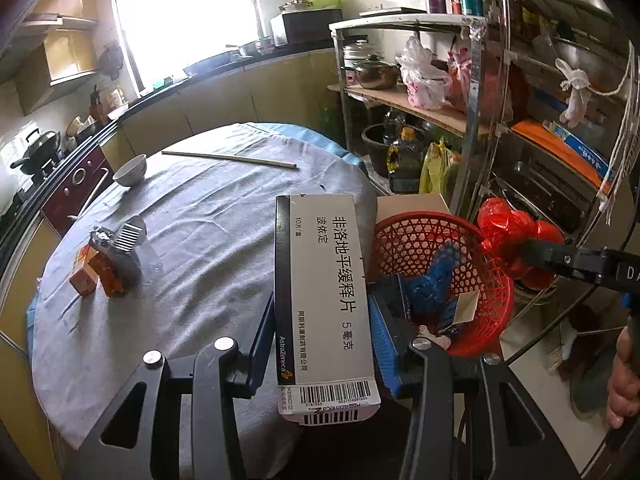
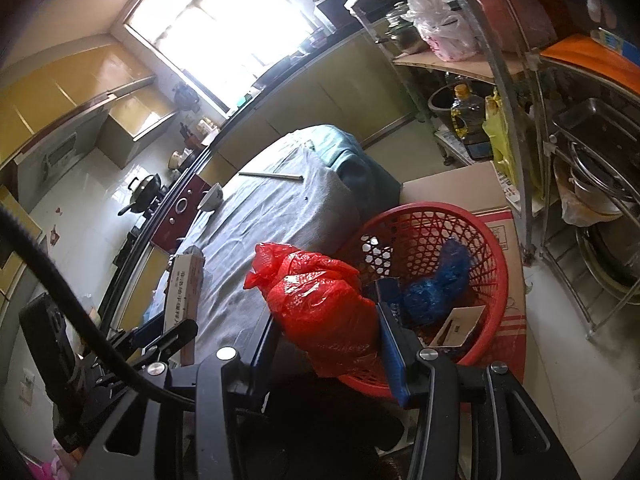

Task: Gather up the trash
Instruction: 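Lower the white medicine box into the red basket while the right gripper releases the red bag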

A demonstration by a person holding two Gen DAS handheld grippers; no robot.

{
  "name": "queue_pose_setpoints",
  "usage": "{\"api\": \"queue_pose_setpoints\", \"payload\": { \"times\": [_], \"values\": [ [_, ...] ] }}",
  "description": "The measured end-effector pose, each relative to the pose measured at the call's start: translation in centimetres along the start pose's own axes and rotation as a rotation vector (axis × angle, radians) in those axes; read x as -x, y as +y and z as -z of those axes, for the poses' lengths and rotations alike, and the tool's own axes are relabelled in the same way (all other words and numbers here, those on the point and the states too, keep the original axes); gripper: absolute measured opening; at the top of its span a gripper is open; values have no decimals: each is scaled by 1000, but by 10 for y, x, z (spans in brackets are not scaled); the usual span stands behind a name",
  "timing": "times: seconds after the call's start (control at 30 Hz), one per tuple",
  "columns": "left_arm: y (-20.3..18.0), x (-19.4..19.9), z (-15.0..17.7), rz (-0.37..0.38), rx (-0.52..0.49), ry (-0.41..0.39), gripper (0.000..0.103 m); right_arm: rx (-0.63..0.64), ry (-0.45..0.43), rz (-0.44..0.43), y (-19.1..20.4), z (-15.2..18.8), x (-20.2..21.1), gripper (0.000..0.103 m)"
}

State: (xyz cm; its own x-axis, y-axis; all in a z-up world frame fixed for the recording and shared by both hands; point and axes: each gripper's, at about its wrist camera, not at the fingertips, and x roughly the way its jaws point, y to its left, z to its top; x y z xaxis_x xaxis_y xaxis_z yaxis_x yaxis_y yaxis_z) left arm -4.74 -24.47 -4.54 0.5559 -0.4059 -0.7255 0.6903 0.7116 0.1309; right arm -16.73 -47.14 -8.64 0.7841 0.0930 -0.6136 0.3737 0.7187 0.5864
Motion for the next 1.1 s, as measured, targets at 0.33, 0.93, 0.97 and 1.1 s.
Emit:
{"api": "queue_pose_setpoints", "payload": {
  "times": [0.33, 0.93, 0.97, 1.1],
  "values": [
    [16, 8, 3, -6, 45, -22, 47, 44, 12, -5, 18, 1, -3, 50],
    [19, 6, 4, -13, 59, -13, 47, 30, -2, -7, 15, -4, 1, 50],
    [19, 6, 4, -12, 60, -12, 47, 25, -2, -8, 13, -5, 2, 50],
    [17, 5, 4, -13, 54, -10, 47, 16, -9, -6, 8, -7, 5, 50]
  ]
}}
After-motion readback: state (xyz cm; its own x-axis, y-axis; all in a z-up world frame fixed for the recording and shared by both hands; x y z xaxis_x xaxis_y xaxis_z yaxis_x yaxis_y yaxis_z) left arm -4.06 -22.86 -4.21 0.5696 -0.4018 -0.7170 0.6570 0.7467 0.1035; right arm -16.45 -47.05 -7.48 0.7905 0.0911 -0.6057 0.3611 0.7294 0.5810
